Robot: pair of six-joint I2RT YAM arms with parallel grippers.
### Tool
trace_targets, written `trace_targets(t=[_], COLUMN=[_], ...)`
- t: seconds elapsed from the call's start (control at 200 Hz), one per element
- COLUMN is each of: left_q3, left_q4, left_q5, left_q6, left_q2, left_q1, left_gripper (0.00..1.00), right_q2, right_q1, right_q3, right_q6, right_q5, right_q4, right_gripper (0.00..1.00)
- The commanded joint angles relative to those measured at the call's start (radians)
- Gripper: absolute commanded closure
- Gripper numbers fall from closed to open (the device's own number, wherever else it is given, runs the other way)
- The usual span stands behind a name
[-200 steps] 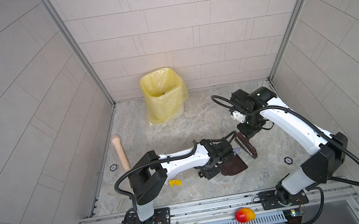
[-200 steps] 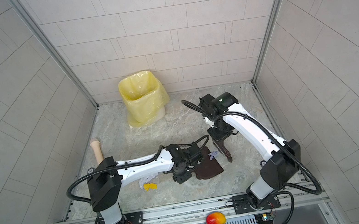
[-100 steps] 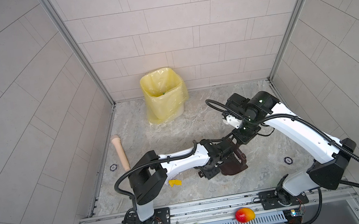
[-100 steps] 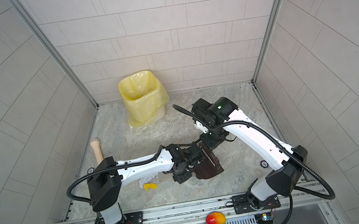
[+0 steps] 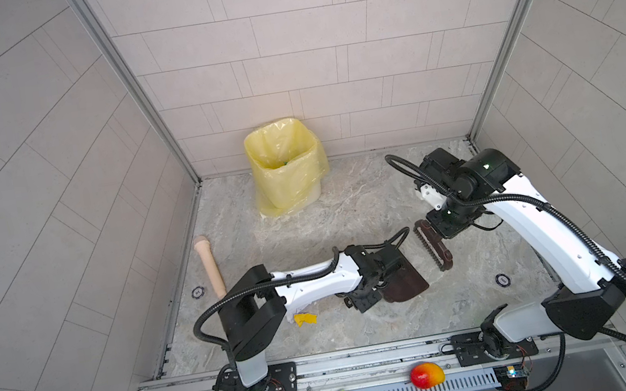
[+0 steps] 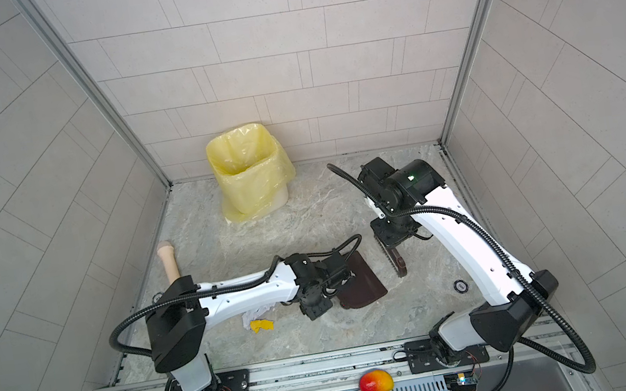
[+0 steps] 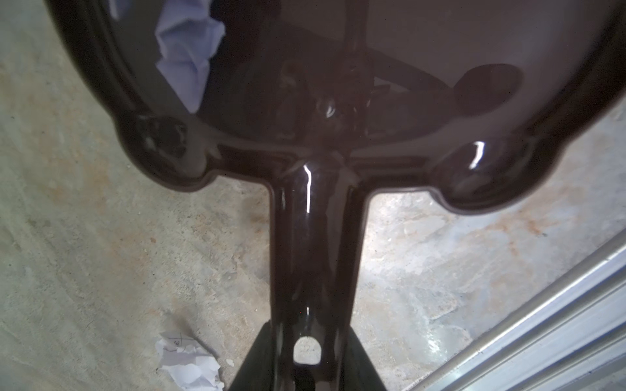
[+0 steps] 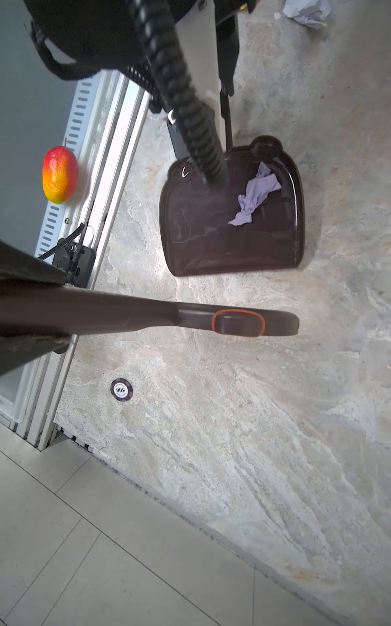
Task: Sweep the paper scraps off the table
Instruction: 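Lift the dustpan to the yellow bin with the left gripper while right brush withdraws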
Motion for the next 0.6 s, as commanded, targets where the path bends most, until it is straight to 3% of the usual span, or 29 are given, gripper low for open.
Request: trace_targets(t=[0.0, 0.415, 0.595], left_q3=[-0.015, 0.045, 0.116], left_q4=[0.012, -0.205, -0.346], left_q5=[-0.034, -0.129, -0.166], left_q6=[-0.041, -0.11, -0.133], left_q2=[-0.077, -0.261, -0.325], left_q1=[0.013, 0.082, 0.165], left_gripper=[1.0, 1.0, 1.0], right_q2=[-0.042, -0.082, -0.077], right_q1=[-0.04, -0.11, -0.136], right_q3=[0.012, -0.084, -0.085], right_q6=[-0.018, -0.033, -0.05], right_q5=[0.003, -0.1, -0.128], right_q4=[-0.022, 0.071, 0.088], right_gripper=[1.0, 1.0, 1.0])
